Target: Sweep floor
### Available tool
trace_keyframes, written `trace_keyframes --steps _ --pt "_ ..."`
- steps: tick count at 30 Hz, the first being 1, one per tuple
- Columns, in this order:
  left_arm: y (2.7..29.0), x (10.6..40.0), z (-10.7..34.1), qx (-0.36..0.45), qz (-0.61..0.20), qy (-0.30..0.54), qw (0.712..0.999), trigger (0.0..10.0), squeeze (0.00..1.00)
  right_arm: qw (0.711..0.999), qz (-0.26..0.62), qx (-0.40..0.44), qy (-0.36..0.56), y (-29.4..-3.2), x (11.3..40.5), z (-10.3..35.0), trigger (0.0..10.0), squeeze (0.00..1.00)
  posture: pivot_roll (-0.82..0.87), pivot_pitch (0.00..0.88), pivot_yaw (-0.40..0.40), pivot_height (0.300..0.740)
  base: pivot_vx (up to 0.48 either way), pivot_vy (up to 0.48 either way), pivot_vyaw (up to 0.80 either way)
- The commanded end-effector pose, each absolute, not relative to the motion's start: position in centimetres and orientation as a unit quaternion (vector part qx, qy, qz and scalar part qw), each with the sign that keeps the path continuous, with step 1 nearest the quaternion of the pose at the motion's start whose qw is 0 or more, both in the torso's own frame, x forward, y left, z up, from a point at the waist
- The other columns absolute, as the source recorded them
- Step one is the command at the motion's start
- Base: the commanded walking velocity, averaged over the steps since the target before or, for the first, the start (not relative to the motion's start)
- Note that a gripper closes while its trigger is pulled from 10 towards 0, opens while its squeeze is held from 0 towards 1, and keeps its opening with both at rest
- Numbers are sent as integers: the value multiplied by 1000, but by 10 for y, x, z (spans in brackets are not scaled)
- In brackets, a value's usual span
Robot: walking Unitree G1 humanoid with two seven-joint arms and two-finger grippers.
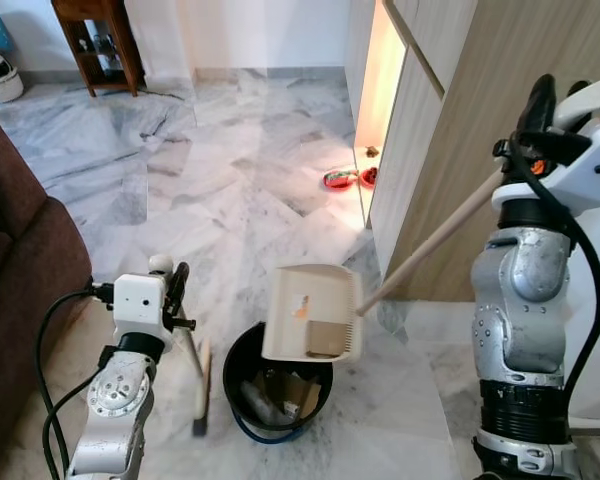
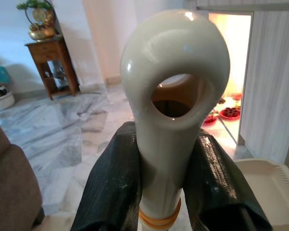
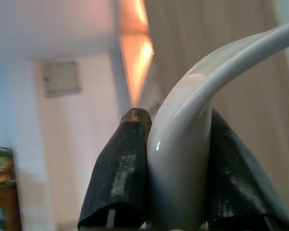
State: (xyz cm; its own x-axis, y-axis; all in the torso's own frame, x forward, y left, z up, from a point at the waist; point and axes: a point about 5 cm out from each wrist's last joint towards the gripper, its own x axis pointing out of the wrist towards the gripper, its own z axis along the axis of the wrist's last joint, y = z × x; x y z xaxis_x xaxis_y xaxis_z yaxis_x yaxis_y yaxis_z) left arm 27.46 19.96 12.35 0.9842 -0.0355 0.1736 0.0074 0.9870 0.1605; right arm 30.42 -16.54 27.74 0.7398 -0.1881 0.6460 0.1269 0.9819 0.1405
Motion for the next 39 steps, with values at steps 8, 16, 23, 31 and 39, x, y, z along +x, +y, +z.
trace_keyframes --steps 8,16,23,31,39 --pt "196 277 136 82 -18 -115 990 10000 0 922 -28 -8 -386 -139 290 285 10000 0 -18 54 21 740 0 0 0" --pt "196 277 137 82 -19 -116 990 10000 0 914 38 -30 -403 -100 280 286 10000 0 -17 54 20 740 0 0 0" --pt "195 277 137 83 -21 -119 989 10000 0 908 124 0 -401 -51 262 279 10000 0 -15 57 20 740 0 0 0" --pt "194 277 137 87 -26 -120 989 10000 0 897 136 -16 -421 -39 253 282 10000 0 -17 57 17 740 0 0 0" --pt "192 277 137 86 -29 -121 988 10000 0 881 159 -56 -442 -24 241 280 10000 0 -15 57 14 740 0 0 0"
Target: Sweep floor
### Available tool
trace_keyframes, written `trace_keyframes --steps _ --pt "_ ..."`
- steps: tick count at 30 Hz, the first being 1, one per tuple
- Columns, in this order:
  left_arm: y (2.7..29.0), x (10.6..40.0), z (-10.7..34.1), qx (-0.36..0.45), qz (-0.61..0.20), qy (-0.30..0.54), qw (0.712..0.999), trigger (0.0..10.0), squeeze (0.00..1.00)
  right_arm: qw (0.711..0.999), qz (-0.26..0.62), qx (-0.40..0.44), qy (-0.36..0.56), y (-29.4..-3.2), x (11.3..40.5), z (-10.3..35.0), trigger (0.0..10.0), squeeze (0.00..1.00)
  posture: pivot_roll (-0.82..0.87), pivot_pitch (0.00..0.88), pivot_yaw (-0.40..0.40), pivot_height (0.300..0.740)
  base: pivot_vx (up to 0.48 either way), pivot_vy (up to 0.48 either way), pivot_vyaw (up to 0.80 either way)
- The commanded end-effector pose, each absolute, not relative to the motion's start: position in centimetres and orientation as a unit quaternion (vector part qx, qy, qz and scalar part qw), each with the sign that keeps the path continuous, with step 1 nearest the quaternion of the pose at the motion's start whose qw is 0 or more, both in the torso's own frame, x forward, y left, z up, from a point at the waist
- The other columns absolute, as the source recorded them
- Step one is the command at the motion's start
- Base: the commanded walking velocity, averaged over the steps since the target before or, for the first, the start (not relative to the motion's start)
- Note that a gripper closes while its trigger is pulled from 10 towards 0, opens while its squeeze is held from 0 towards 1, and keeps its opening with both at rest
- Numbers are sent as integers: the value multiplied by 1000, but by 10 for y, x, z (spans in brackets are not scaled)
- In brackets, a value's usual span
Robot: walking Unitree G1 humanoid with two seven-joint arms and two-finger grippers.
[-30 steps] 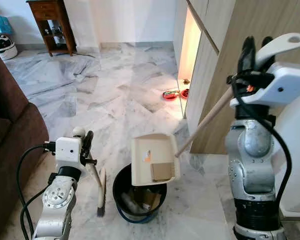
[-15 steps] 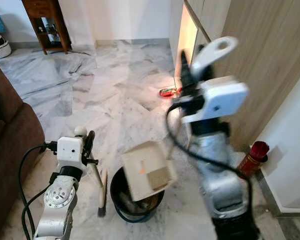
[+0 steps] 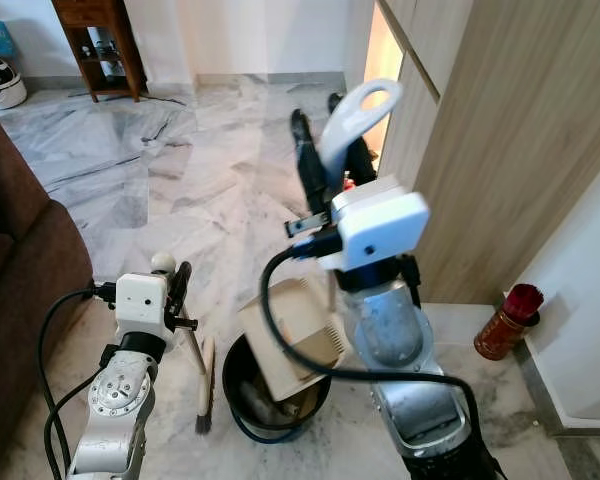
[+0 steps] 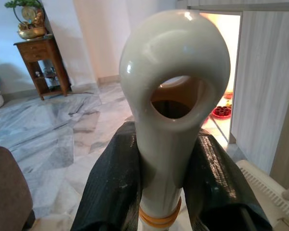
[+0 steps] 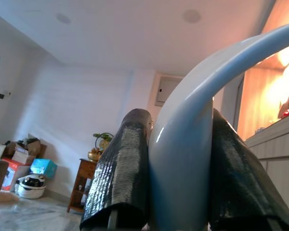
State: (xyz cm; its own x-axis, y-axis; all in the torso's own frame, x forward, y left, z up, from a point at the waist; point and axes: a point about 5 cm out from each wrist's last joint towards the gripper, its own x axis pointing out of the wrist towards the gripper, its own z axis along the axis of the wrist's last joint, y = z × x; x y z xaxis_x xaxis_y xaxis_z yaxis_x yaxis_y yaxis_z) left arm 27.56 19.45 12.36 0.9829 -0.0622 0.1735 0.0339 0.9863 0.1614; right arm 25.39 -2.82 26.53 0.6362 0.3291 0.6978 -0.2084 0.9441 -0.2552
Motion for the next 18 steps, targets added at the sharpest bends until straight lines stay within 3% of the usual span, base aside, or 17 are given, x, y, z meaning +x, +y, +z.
trace_keyframes --steps 1,18 --pt "193 277 137 87 -28 -121 988 10000 0 878 157 -60 -447 -23 240 281 10000 0 -15 57 14 740 0 0 0" --pt "193 277 135 88 -30 -121 988 10000 0 836 192 -124 -499 2 219 282 10000 0 -17 60 12 740 0 0 0"
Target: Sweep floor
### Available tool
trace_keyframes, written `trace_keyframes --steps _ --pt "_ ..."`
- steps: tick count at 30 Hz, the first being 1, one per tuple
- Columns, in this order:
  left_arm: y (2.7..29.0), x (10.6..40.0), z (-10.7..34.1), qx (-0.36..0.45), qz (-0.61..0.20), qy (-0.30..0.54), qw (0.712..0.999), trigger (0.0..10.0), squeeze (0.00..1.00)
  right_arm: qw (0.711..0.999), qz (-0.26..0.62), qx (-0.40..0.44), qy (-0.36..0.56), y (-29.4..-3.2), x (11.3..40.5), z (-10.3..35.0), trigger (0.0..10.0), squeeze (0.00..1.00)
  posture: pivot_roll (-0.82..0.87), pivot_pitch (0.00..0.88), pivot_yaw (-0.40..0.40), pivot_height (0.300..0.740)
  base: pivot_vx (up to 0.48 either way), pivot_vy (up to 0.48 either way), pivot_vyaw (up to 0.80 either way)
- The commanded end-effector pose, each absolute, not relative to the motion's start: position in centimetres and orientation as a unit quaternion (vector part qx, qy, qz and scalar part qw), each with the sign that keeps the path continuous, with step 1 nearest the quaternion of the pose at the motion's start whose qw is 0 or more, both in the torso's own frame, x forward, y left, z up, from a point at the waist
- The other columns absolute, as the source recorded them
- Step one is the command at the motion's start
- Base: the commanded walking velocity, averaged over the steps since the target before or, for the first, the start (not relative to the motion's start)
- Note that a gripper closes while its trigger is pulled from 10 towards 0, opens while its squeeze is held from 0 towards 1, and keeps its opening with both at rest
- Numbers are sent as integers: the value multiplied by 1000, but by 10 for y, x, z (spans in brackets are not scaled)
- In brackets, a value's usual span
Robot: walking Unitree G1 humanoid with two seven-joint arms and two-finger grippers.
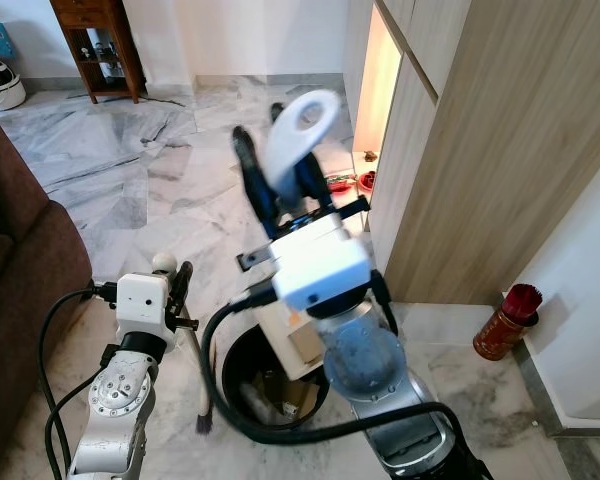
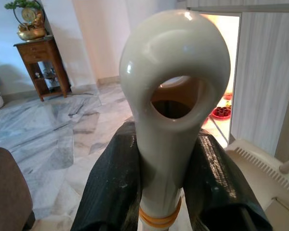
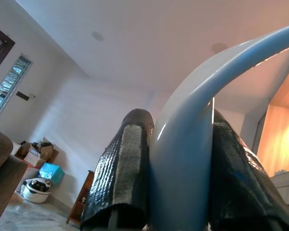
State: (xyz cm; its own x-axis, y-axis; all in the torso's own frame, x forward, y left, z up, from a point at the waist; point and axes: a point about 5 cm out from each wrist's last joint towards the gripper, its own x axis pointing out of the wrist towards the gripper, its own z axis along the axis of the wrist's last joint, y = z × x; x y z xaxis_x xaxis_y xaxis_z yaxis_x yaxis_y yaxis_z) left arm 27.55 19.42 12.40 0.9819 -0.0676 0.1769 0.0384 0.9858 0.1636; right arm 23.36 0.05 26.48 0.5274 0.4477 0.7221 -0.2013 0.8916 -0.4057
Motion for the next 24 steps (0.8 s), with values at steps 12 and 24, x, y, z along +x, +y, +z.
trace_keyframes --steps 12,24 --pt "194 278 135 88 -29 -122 988 10000 0 816 220 -142 -515 12 211 282 10000 0 -16 58 12 740 0 0 0" --pt "193 278 135 86 -30 -122 988 10000 0 817 220 -148 -513 11 212 281 10000 0 -17 58 10 740 0 0 0"
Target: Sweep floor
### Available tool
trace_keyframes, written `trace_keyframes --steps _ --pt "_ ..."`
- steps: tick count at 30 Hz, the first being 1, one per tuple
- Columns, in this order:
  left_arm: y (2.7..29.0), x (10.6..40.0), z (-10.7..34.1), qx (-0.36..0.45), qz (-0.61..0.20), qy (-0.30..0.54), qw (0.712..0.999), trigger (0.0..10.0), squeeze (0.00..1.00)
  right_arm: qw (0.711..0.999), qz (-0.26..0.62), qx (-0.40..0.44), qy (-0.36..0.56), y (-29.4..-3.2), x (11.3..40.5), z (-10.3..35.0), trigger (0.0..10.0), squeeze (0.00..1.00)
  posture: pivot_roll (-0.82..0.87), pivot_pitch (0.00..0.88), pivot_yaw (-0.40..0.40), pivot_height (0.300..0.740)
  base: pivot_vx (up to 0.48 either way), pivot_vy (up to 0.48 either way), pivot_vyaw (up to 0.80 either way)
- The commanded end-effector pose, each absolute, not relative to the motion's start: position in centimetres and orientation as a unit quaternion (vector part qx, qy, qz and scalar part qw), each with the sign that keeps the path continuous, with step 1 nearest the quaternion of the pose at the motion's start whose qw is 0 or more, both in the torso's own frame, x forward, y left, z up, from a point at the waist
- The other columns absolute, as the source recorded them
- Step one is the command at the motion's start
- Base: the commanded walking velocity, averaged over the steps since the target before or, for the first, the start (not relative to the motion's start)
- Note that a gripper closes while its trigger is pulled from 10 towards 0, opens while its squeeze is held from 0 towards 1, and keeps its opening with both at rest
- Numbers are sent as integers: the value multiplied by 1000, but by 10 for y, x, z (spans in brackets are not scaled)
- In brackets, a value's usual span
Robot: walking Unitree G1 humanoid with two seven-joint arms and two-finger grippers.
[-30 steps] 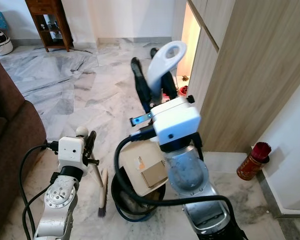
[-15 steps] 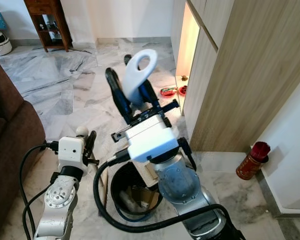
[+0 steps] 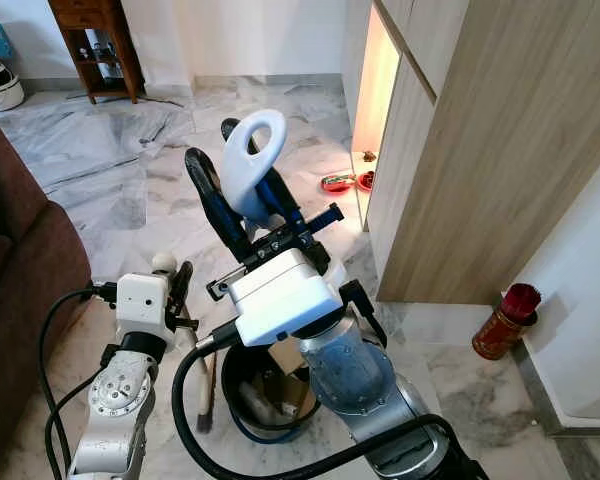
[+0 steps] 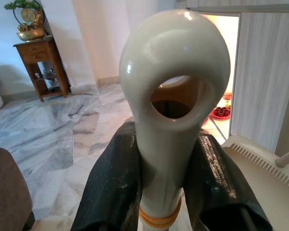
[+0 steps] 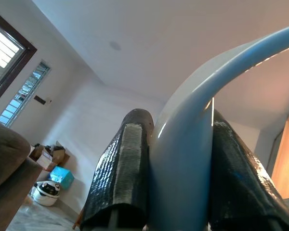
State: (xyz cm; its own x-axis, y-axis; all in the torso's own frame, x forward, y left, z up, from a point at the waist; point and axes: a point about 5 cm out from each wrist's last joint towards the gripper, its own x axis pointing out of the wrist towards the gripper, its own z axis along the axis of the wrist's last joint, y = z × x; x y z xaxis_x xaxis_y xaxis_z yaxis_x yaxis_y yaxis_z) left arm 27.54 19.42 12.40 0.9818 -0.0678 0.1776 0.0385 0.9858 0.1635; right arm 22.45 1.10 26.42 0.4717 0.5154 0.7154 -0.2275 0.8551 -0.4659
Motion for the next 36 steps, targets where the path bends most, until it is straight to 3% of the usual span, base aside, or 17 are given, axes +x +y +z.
trace_keyframes --steps 1,7,10,17,18,24,31,36 --pt "193 278 135 86 -30 -122 988 10000 0 817 219 -150 -513 11 213 281 10000 0 -17 58 10 740 0 0 0" --pt "192 278 135 85 -31 -121 988 10000 0 824 192 -173 -504 4 222 279 10000 0 -17 57 10 740 0 0 0" --pt "192 278 134 85 -30 -121 989 10000 0 837 150 -194 -489 -12 237 277 10000 0 -18 55 10 740 0 0 0" --pt "191 277 134 83 -31 -120 989 10000 0 860 34 -252 -442 -75 274 271 10000 0 -20 54 9 740 0 0 0" --pt "191 277 134 83 -32 -120 989 10000 0 868 0 -263 -421 -93 282 265 10000 0 -20 52 9 740 0 0 0" --pt "191 277 133 83 -33 -119 989 10000 0 898 -72 -248 -355 -138 296 244 10000 0 -20 53 12 740 0 0 0" --pt "189 276 133 81 -38 -118 989 10000 0 931 -102 -213 -277 -165 305 205 10000 0 -18 54 18 740 0 0 0" --pt "188 275 133 78 -43 -117 989 10000 0 938 -112 -220 -242 -173 306 183 10000 0 -10 57 20 740 0 0 0"
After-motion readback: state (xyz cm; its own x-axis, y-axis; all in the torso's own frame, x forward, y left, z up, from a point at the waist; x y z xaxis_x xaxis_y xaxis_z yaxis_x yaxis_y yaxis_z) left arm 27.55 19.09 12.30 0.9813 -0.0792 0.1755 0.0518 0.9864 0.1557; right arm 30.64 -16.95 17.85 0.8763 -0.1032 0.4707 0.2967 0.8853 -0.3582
